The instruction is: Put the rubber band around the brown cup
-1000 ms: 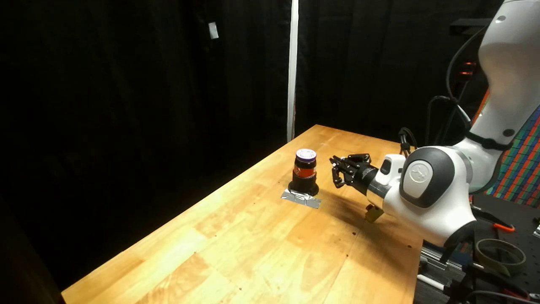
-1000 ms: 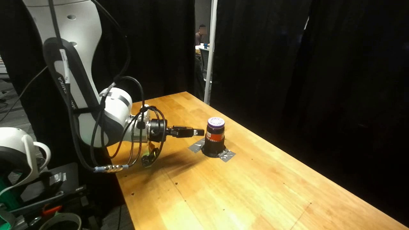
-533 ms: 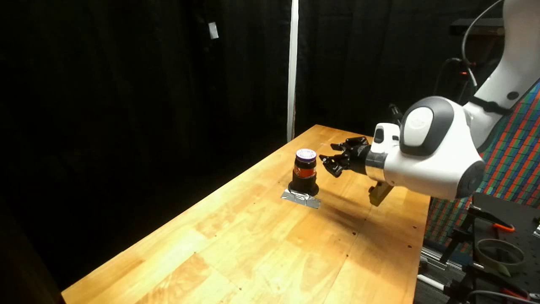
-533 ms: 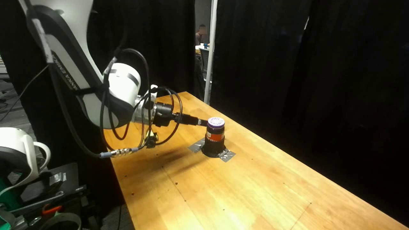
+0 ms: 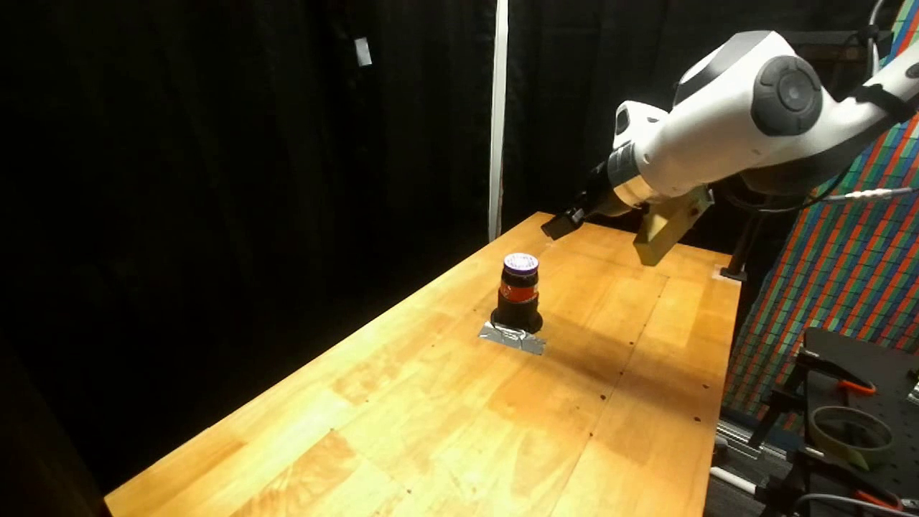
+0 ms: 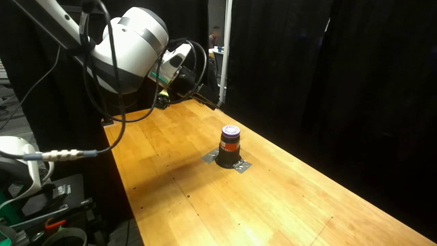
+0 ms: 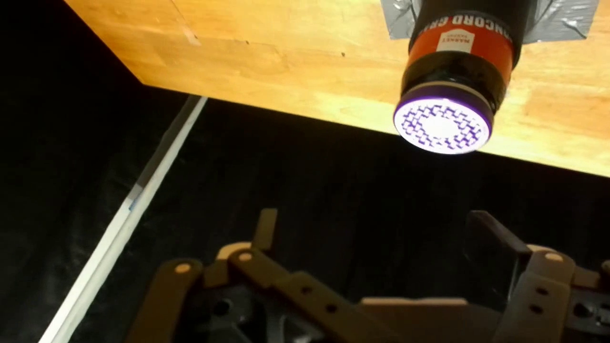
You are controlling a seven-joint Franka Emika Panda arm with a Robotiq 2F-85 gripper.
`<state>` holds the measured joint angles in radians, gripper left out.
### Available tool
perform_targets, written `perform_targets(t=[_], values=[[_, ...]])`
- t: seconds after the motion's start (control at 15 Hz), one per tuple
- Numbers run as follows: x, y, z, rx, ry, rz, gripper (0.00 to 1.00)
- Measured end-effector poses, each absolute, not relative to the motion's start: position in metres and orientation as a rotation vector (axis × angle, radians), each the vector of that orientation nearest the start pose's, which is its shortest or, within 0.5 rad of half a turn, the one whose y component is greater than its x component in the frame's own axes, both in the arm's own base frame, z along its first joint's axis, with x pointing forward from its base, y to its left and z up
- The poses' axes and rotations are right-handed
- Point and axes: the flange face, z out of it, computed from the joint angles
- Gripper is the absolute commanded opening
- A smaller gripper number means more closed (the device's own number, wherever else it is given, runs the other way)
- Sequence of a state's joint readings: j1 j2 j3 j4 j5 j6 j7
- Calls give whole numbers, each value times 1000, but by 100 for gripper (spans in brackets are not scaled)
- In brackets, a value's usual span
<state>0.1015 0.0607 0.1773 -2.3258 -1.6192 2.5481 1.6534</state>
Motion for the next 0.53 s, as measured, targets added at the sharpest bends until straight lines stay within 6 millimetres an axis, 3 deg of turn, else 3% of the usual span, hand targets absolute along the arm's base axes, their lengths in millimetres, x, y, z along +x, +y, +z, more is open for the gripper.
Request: perform_targets(t=[0.27, 0.53], values=[[504, 136, 319, -3382, 95, -1103, 100], [507, 138, 321, -3401, 109, -769, 100]])
